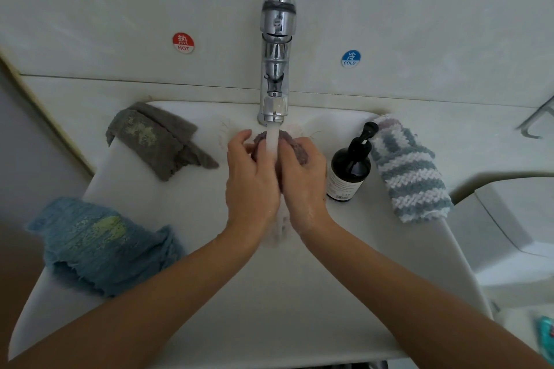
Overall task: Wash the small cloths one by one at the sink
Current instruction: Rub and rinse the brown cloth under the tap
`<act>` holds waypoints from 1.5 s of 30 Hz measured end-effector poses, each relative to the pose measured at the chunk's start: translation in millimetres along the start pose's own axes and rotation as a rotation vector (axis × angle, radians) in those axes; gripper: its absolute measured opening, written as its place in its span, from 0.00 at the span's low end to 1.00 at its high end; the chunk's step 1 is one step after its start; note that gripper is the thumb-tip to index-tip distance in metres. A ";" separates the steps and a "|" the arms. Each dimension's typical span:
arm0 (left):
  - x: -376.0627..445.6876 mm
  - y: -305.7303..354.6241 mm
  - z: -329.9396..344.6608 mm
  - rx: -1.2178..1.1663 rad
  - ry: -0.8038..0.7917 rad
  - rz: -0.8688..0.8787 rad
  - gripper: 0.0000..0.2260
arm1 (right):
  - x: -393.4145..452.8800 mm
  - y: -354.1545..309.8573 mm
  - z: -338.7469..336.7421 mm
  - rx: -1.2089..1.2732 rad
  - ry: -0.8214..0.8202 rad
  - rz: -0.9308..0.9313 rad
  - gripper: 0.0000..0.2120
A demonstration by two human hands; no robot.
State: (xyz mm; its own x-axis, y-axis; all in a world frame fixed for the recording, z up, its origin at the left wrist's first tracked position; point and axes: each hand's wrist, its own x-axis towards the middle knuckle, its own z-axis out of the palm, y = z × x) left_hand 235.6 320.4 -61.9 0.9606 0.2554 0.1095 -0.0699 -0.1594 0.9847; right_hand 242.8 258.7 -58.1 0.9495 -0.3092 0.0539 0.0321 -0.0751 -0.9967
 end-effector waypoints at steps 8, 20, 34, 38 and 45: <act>12.4 -7.8 -3.4 0.136 -0.117 -0.167 0.18 | -1.1 -4.2 -1.3 -0.004 -0.076 0.015 0.20; 4.1 -1.9 -4.5 0.030 -0.005 -0.041 0.07 | -5.3 7.2 4.1 0.025 -0.150 0.130 0.19; 3.7 -6.0 0.9 -0.023 0.032 -0.116 0.19 | -1.9 4.6 7.9 -0.028 -0.051 0.162 0.17; 8.3 -8.5 1.1 0.042 0.008 -0.062 0.17 | -1.3 7.3 10.2 -0.057 -0.043 0.157 0.17; 3.1 2.4 -0.3 -0.076 -0.018 -0.061 0.07 | 0.0 4.2 3.5 0.002 0.014 0.024 0.16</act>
State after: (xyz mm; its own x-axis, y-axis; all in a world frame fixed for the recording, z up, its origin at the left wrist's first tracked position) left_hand 238.3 321.1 -59.2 0.9684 0.2449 0.0472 -0.0306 -0.0713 0.9970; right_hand 244.0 261.7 -62.4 0.9455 -0.3240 0.0313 0.0106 -0.0654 -0.9978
